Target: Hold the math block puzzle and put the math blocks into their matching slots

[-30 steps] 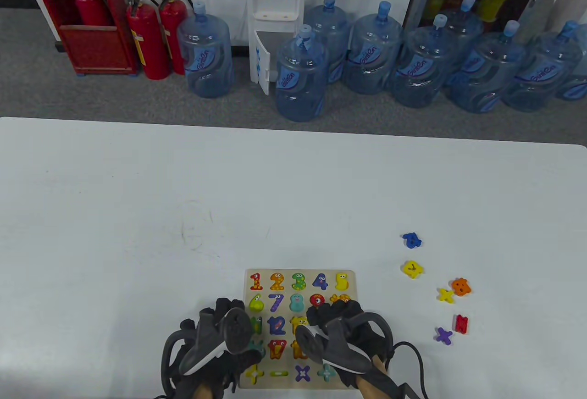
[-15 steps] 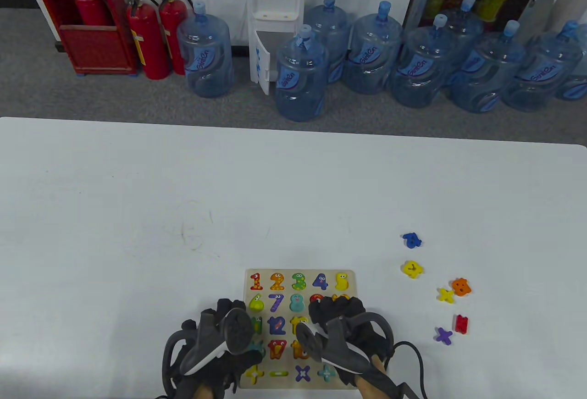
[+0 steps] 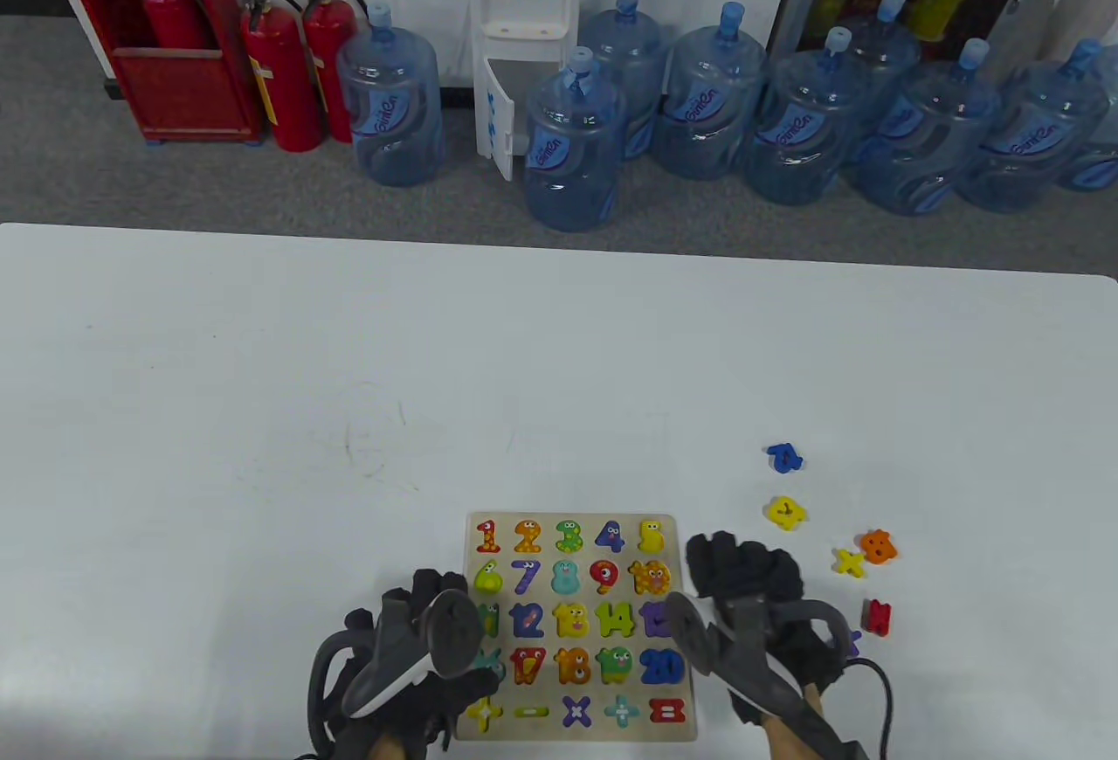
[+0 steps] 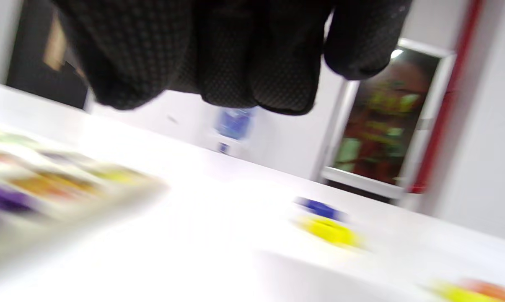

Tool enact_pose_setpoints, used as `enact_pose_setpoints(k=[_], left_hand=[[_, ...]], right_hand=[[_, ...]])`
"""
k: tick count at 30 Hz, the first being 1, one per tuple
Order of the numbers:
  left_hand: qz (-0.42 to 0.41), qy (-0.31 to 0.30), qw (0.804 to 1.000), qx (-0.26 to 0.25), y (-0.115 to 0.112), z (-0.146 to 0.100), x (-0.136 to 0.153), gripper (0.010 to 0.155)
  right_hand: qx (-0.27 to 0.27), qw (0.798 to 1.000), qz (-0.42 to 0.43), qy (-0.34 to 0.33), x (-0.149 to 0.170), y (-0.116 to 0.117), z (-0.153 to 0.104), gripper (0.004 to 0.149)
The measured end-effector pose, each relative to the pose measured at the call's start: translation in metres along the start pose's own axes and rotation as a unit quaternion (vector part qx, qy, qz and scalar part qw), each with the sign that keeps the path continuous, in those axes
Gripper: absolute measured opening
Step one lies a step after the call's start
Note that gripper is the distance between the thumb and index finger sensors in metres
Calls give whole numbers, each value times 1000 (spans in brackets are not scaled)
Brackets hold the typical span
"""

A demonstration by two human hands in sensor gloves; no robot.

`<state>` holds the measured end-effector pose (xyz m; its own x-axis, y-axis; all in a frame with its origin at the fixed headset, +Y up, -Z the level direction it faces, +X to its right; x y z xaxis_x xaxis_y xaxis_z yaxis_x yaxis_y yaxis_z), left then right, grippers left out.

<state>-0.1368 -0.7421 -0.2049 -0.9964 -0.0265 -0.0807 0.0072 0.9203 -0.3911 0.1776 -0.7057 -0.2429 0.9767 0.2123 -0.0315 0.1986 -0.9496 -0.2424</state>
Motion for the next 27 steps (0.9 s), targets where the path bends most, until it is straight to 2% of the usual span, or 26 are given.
enact_pose_setpoints(k=[4,10,13,15,18,21,24,27], left_hand=[[-1,-1,1000,0,0,0,0,95],[-3,2,1000,4,0,0,1,95],[-3,4,1000,1,0,0,1,95],[-3,1,1000,-3,0,-1,1,95],[-9,4,1000,0,-1,-1,3,95],[-11,6,1000,2,-3,-2,4,94],[-14,-2,1000,2,-3,-1,4,94],[-11,-1,1000,-2,-3,-1,4,94]], right_hand=[[-87,993,2,78,56,32,0,56],[-131,982,44,126,99,43,-4,57],[-152,981,38,119,106,44,-5,58],[-159,983,33,88,107,44,-7,59],[-193,980,10,51,104,47,-10,69],[-208,977,26,37,96,54,-8,68],[-160,987,10,27,88,52,-4,60],[-152,988,14,11,82,50,-5,58]])
Point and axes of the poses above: the tracker on the back of each hand, its own x axis roughly to the little-finger side, its own z axis roughly from the wrist to the fingertips, y = z × x, the point moved 1 cm from there along z, roughly from the wrist to the fingertips, and after that the axes turned 5 degrees about z, right-handed, at the moved point
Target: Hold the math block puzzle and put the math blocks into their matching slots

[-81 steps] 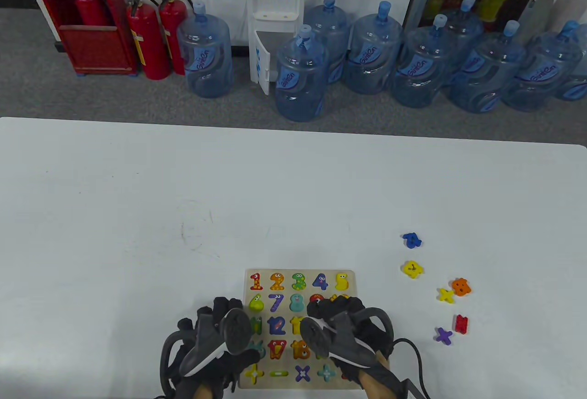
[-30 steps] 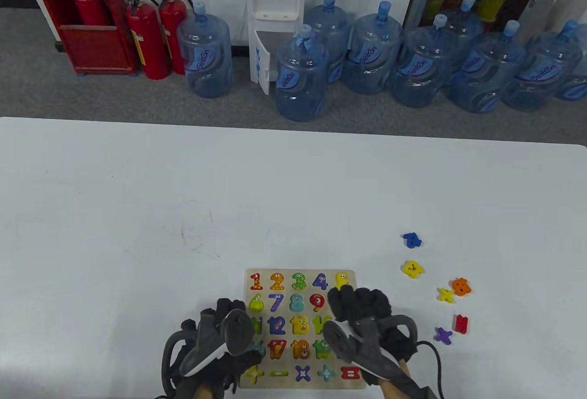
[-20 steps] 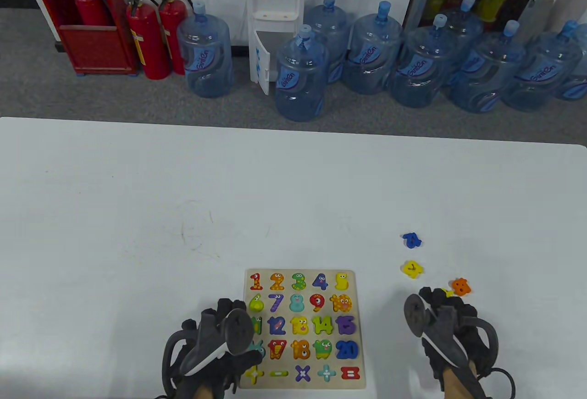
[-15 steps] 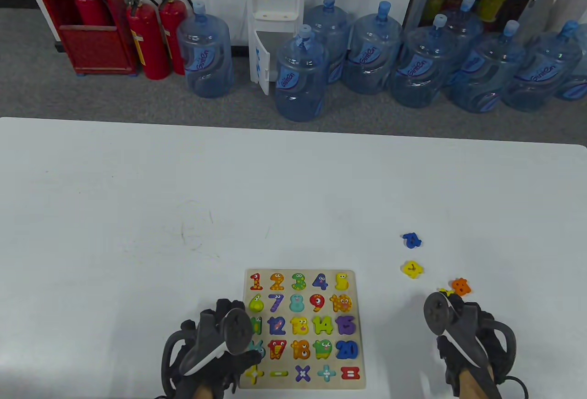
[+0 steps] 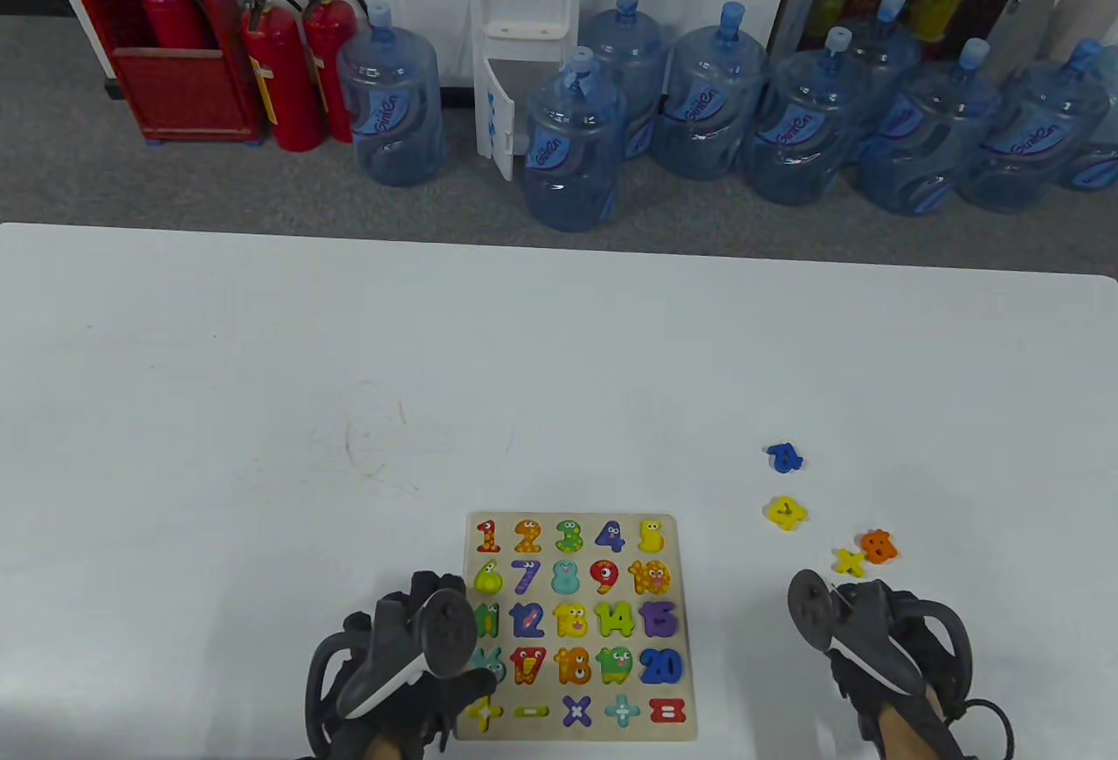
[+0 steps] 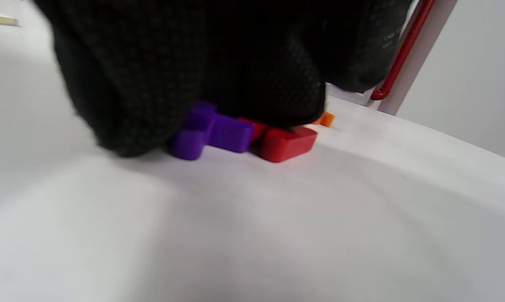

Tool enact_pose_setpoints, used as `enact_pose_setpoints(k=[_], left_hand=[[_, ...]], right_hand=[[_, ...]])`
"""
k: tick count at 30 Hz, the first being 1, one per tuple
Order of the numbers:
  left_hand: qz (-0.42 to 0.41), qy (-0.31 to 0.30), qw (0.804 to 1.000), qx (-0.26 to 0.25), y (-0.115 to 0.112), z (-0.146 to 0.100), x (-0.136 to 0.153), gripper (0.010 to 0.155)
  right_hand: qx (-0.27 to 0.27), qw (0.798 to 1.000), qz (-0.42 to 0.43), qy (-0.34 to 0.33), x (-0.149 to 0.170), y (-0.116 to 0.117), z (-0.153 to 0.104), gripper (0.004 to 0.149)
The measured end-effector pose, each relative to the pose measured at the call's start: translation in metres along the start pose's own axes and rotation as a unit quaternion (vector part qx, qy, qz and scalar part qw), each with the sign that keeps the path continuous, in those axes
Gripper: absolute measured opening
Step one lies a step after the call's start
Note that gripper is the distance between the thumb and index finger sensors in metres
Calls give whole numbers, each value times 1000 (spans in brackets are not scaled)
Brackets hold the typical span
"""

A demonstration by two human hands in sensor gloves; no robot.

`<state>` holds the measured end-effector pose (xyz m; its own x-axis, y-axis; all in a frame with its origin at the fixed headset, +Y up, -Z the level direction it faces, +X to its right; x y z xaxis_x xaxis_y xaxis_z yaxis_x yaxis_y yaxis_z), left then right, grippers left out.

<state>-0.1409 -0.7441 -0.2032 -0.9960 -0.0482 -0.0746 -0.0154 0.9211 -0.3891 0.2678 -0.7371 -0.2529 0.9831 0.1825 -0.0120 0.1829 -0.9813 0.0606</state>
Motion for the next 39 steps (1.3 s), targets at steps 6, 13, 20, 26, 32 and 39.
enact_pose_setpoints(k=[6,13,20,26,32,39], left_hand=[[3,2,1000,-7,0,-1,1,94],[-1,4,1000,-9,0,-3,2,94],[0,6,1000,-9,0,-3,3,94],[-2,3,1000,-10,0,-4,2,94],[0,0,1000,-12,1,-4,2,94],[0,1,1000,-6,0,-2,1,94]], right_hand=[[14,999,-17,-33,-23,-3,-5,57],[23,997,-71,-5,-30,-7,-8,69],[-17,999,-27,38,-20,-2,-9,62],[15,999,-44,-1,-29,-2,-13,58],[36,999,10,-32,-35,-11,-18,57],[93,986,52,-130,-80,-38,-35,56]])
Point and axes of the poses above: the tracker on the back of each hand, its own x axis roughly to the little-finger side, its own z axis roughly from the wrist to the fingertips, y = z × x, the point moved 1 cm from there along z, roughly from the wrist to the fingertips, and after that the axes turned 5 degrees about z, right-handed, at the moved point
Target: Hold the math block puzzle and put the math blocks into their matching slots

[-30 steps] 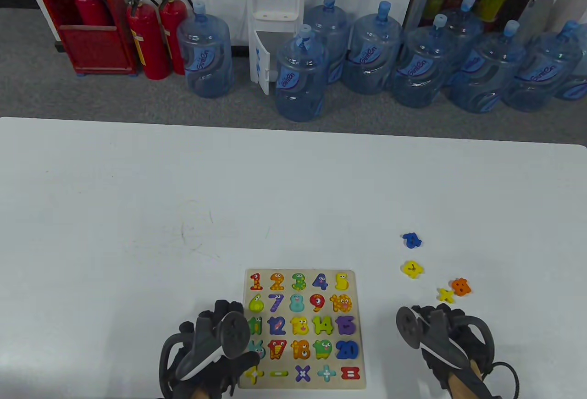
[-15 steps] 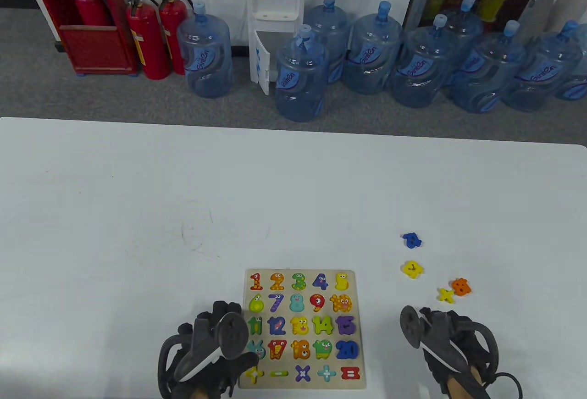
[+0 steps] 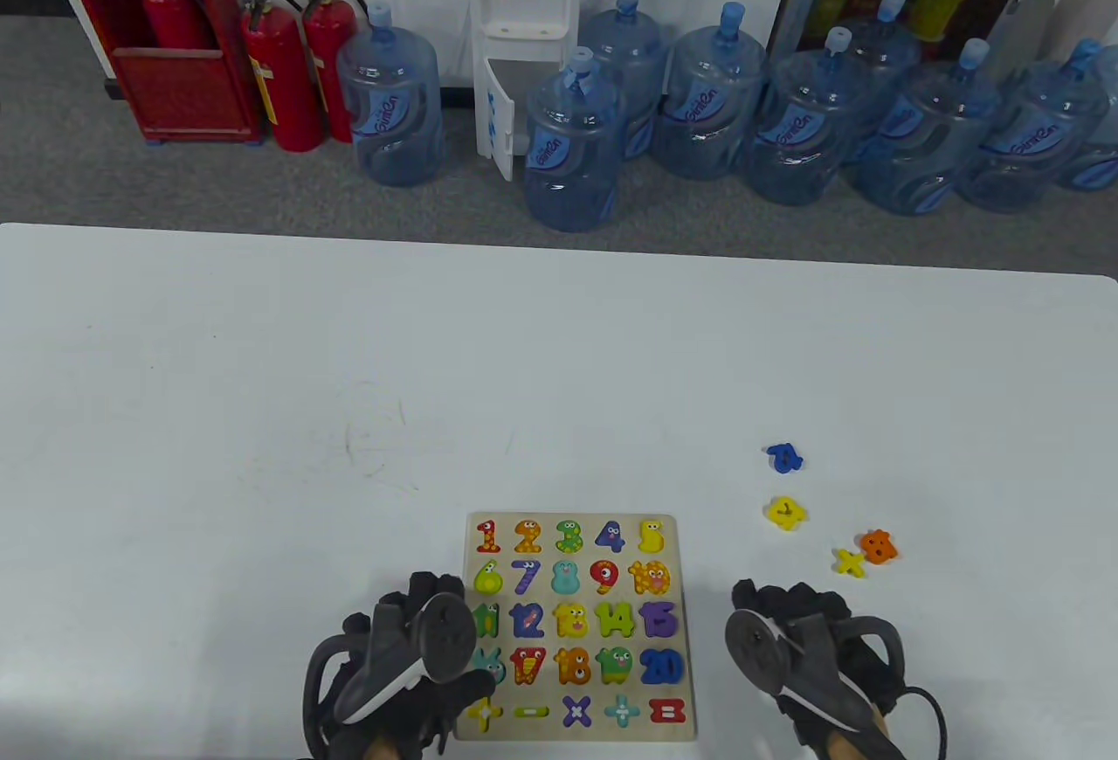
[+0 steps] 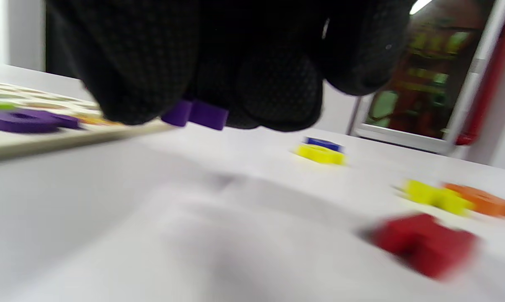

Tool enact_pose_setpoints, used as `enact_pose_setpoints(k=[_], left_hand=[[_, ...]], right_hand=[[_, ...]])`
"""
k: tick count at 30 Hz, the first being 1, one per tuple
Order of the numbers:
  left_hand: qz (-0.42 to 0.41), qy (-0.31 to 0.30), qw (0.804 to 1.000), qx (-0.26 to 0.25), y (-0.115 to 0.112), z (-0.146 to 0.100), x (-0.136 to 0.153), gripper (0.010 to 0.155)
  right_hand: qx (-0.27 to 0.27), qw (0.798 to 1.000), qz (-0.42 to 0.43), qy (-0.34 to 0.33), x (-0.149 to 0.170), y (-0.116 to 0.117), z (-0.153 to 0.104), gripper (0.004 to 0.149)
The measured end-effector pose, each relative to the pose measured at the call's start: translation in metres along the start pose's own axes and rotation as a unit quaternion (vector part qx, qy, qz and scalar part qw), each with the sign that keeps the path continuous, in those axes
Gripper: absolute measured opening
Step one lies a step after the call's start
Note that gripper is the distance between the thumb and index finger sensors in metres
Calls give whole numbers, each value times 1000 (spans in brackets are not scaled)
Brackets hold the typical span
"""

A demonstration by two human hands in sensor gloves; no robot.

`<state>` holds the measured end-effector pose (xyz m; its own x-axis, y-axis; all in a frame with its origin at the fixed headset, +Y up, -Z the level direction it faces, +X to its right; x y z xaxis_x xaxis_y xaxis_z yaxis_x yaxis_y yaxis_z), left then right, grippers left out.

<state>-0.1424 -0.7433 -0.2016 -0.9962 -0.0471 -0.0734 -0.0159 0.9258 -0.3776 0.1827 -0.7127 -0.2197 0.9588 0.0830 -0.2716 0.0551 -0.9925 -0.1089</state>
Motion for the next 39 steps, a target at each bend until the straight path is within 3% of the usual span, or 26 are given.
enact_pose_setpoints(k=[6,11,17,23,39], left_hand=[[1,-2,1000,2,0,0,-1,94],[2,-2,1000,4,0,0,-1,94],[1,-3,1000,4,0,0,-2,94],[0,-4,1000,6,0,0,-2,94],[0,-5,1000,8,1,1,-2,94]], right_hand=[[29,996,-20,-82,-59,-14,-2,56],[13,985,60,-161,-102,-31,-1,56],[-15,975,-3,-223,-151,-12,-11,55],[-21,968,-61,-241,-166,5,-18,56],[-12,969,-36,-246,-165,4,-20,59]])
Point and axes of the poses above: the tracker on the back of each hand, its own x axis roughly to the little-finger side, its own z axis roughly from the wrist to the fingertips, y = z × x, the point moved 1 cm from there along z, roughly from the wrist to the fingertips, and after that the axes turned 5 degrees about z, right-handed, at the moved point
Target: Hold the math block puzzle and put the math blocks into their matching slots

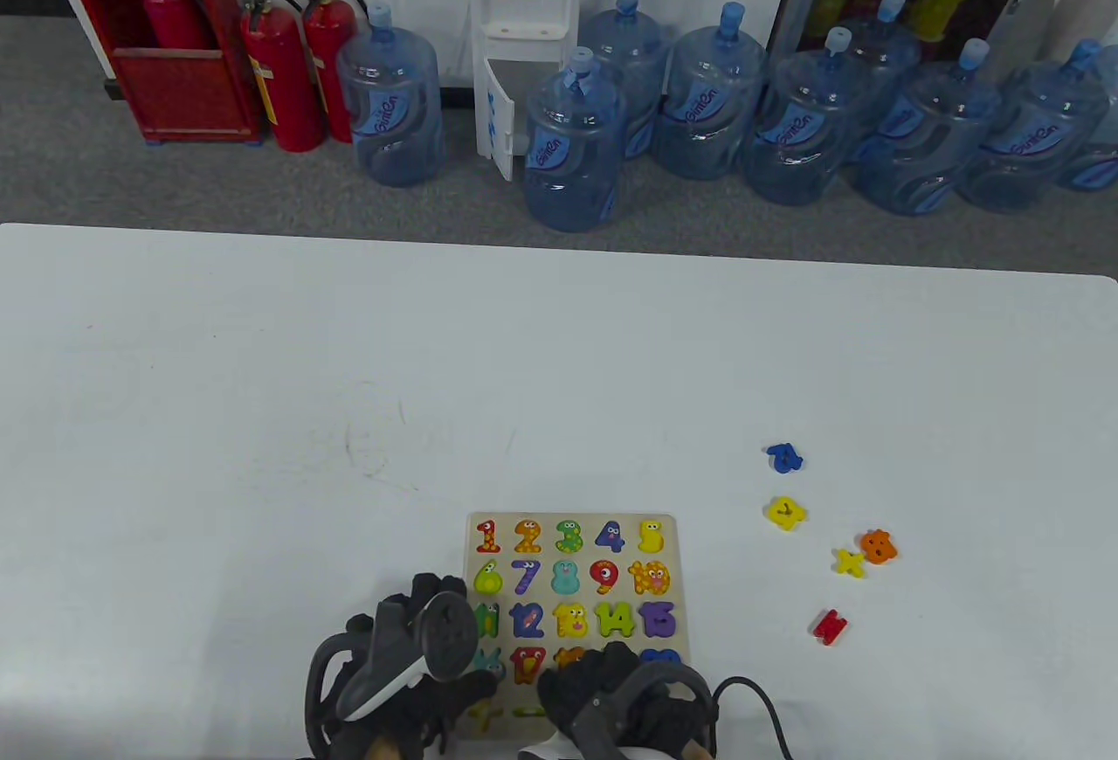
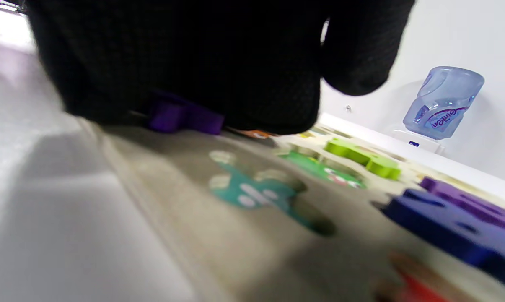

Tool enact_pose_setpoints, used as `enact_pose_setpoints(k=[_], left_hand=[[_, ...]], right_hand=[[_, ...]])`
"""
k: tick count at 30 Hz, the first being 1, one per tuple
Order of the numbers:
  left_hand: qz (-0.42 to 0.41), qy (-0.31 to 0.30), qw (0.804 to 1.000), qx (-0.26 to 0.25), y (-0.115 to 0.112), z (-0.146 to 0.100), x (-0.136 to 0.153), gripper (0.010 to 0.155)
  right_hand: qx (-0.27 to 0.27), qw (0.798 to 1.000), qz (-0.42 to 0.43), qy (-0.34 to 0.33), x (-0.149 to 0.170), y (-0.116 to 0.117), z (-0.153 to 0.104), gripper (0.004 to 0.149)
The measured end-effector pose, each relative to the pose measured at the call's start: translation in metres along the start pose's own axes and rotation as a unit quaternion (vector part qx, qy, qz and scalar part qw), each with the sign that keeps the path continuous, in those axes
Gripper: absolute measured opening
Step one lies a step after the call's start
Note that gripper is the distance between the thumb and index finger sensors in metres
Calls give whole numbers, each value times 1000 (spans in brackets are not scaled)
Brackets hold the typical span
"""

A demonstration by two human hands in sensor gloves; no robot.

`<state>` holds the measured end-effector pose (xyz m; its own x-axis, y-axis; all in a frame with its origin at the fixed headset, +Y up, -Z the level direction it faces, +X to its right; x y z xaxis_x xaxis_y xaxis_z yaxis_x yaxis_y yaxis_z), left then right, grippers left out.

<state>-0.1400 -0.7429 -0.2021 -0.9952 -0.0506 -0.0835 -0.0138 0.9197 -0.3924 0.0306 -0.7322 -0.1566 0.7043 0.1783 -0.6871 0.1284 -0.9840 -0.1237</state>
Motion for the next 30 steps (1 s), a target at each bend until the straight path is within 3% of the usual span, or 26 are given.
enact_pose_setpoints(k=[6,10,13,15,17,20,21,24,27,28,30], left_hand=[[0,-1,1000,0,0,0,0,94],[0,-2,1000,0,0,0,0,94],[0,-3,1000,0,0,0,-1,94],[0,-4,1000,1,0,0,-1,94],[1,-5,1000,1,0,0,-1,94],[1,-4,1000,4,0,0,-1,94],[1,-4,1000,4,0,-1,-1,94],[1,-4,1000,5,0,-1,-2,94],[0,-4,1000,5,0,-1,-2,94],[0,-4,1000,4,0,-1,-1,94],[0,-4,1000,4,0,-1,-1,93]], right_hand=[[28,999,7,33,15,-9,-1,56],[67,990,19,120,59,-17,-7,59],[63,977,-41,198,100,-11,-19,60],[32,962,-97,253,135,-1,-32,59],[-5,947,-78,312,165,9,-48,59],[-11,925,-11,380,205,18,-77,59],[-12,919,-3,394,211,21,-83,58],[-88,903,24,420,228,34,-100,66],[-134,886,69,439,230,50,-101,69],[-143,884,67,440,230,51,-100,68],[-109,887,48,446,228,50,-97,65]])
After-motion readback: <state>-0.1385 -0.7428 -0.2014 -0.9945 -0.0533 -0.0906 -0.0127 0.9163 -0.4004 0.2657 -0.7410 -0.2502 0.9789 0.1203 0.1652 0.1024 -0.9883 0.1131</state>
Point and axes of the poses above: the tracker on the back of each hand, its own x axis roughly to the little-finger side, its own z axis roughly from the wrist to the fingertips, y = z × x, the point moved 1 cm from there along z, roughly from the wrist to the fingertips, and after that the axes turned 5 degrees about z, right-handed, at the moved point
